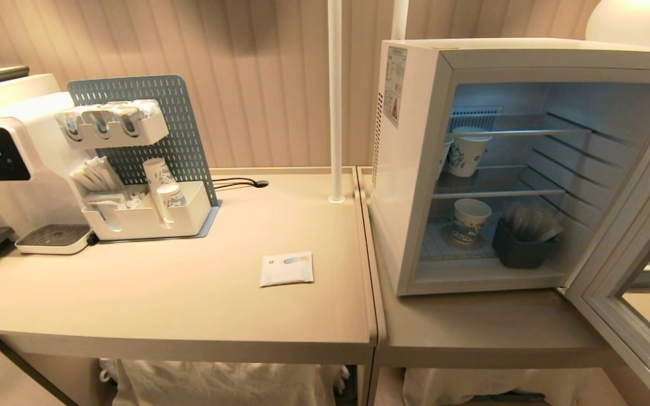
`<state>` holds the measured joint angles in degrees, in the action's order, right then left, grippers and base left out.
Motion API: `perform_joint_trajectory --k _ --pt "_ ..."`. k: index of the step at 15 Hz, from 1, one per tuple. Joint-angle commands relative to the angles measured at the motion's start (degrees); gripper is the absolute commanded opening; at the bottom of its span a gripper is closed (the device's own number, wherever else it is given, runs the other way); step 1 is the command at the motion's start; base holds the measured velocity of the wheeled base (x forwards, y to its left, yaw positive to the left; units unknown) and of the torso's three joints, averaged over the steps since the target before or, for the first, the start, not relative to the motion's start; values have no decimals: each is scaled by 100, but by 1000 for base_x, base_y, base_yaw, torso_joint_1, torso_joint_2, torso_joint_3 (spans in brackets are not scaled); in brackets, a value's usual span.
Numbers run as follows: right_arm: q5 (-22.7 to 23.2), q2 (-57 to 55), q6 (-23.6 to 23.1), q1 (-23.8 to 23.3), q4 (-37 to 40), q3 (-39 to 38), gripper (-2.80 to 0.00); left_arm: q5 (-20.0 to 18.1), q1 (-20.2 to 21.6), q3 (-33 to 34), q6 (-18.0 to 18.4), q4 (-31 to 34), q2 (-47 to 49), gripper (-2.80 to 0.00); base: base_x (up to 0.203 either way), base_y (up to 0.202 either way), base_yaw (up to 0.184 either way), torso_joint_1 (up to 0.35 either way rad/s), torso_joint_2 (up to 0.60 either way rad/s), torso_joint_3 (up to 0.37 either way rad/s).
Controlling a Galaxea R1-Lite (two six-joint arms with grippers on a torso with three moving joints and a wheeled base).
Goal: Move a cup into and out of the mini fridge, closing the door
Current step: Close the freezer door
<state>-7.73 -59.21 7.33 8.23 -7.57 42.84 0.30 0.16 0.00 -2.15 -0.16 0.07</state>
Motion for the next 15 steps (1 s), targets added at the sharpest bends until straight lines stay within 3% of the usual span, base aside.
perform_joint_trajectory --k 1,3,7,15 --pt "104 619 -7 93 9 -408 -280 5 2 18 -5 -2 1 -280 0 0 0 0 0 0" --pt "349 986 -34 137 82 -736 -280 5 2 18 -5 -2 1 -280 0 0 0 0 0 0" --pt "393 1837 -259 230 396 -1185 -280 5 2 18 -5 -2 1 -280 0 0 0 0 0 0" --pt "361 4098 -455 113 2649 -1027 -280 5 2 18 -5 -2 1 -280 0 0 0 0 0 0"
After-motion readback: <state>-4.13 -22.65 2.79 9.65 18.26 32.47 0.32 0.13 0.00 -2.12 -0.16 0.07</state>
